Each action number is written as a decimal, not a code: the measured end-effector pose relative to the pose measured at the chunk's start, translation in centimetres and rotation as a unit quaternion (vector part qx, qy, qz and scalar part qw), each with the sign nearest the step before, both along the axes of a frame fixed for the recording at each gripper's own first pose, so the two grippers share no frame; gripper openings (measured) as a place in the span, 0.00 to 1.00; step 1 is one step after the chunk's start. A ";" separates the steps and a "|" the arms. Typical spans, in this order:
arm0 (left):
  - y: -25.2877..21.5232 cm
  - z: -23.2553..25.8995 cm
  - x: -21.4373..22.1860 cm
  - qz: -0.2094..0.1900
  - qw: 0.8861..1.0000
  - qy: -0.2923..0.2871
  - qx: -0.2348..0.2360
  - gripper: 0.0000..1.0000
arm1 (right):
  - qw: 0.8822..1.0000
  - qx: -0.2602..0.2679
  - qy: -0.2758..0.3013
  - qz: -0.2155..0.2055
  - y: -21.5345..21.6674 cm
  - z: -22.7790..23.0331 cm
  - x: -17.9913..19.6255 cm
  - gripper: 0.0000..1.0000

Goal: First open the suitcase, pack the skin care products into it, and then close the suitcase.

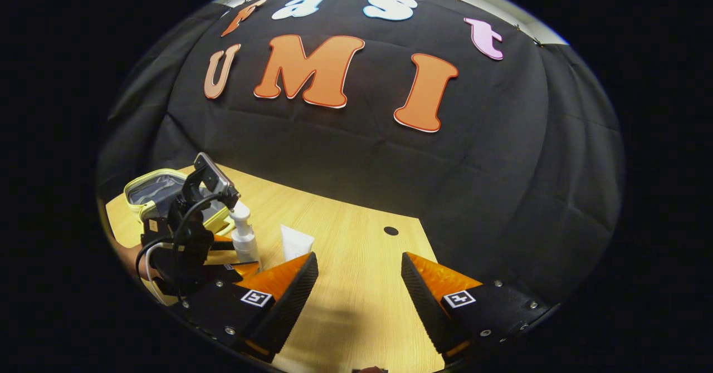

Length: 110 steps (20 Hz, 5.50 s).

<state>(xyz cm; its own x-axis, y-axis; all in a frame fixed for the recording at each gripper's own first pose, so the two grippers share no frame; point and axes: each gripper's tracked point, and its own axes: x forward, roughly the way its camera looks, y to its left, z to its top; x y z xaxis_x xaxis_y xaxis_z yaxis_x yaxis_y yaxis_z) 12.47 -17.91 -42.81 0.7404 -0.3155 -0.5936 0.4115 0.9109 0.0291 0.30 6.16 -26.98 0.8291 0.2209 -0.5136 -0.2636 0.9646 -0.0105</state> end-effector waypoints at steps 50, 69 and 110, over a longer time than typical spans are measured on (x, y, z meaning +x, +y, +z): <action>23.2 22.5 -6.5 0.201 0.974 -0.101 0.023 0.62 | 0.982 0.130 0.122 0.068 13.8 -11.3 3.4 0.47; 30.7 13.4 -2.4 0.122 0.990 0.061 -0.029 0.63 | 0.976 0.153 0.108 0.107 26.4 2.5 -0.2 0.47; 36.4 8.5 2.0 0.228 0.967 0.094 0.060 0.86 | 0.921 0.202 0.287 0.169 38.3 -3.0 -4.0 0.47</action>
